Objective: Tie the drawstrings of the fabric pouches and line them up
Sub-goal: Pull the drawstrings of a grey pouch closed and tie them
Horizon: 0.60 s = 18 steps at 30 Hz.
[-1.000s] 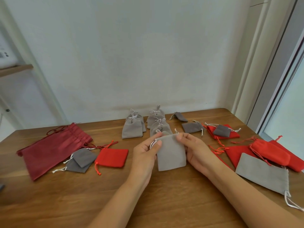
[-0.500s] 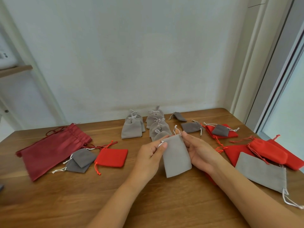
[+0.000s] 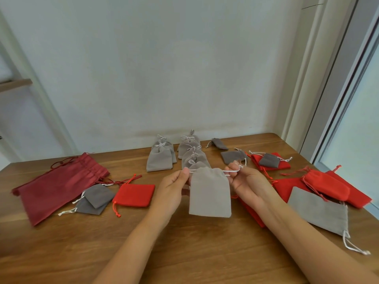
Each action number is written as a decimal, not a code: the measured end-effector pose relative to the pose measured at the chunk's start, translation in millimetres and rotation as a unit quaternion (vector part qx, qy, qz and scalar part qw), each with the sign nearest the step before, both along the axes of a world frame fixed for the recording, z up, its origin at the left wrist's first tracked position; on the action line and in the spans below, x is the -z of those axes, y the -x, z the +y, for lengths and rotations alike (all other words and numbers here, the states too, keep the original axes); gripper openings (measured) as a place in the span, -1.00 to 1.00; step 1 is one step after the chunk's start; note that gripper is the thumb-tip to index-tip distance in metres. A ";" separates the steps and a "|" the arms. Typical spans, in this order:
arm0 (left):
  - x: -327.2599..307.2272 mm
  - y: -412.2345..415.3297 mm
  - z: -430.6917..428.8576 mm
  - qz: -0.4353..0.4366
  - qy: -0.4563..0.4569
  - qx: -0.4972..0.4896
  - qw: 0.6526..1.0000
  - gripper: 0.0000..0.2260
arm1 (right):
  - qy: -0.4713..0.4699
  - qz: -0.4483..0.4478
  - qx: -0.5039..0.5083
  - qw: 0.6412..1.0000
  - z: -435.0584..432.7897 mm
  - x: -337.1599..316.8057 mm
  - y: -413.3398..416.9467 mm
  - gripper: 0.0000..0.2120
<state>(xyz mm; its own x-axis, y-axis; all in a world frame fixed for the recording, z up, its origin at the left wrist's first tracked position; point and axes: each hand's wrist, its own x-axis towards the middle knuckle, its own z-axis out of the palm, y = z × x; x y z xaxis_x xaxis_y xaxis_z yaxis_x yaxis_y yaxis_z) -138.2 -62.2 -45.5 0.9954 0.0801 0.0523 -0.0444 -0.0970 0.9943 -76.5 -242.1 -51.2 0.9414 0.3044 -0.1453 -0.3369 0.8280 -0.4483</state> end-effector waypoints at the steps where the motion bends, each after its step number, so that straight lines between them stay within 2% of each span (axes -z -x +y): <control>1: -0.4 -0.4 0.5 0.009 0.016 0.001 1.000 -0.64 | -0.008 0.005 0.000 1.000 1.8 -0.1 0.7 -0.78; 4: 2.5 -2.5 3.3 0.013 0.021 0.022 0.999 -0.62 | -0.003 0.006 0.030 1.000 2.7 -2.4 0.3 -0.80; 9: 3.2 1.4 0.9 -0.013 -0.124 0.053 0.991 -0.61 | -0.025 0.019 0.070 0.997 -6.6 -9.0 0.3 -0.83; 11: 2.2 4.2 -1.2 -0.019 -0.155 0.060 0.986 -0.61 | -0.051 0.029 0.072 0.996 -10.1 -10.3 -0.4 -0.81; 14: 0.6 3.5 -0.5 -0.019 -0.080 0.076 0.994 -0.61 | -0.082 0.045 0.044 0.995 -12.0 -7.9 -3.0 -0.80; 16: -2.7 4.4 -1.0 -0.019 0.037 0.086 0.995 -0.63 | -0.057 0.052 0.008 0.997 -8.6 -4.5 -2.0 -0.75; 18: -6.7 6.0 -1.1 -0.020 0.160 0.090 0.983 -0.63 | -0.024 0.061 -0.022 0.998 -4.0 -3.5 -1.6 -0.69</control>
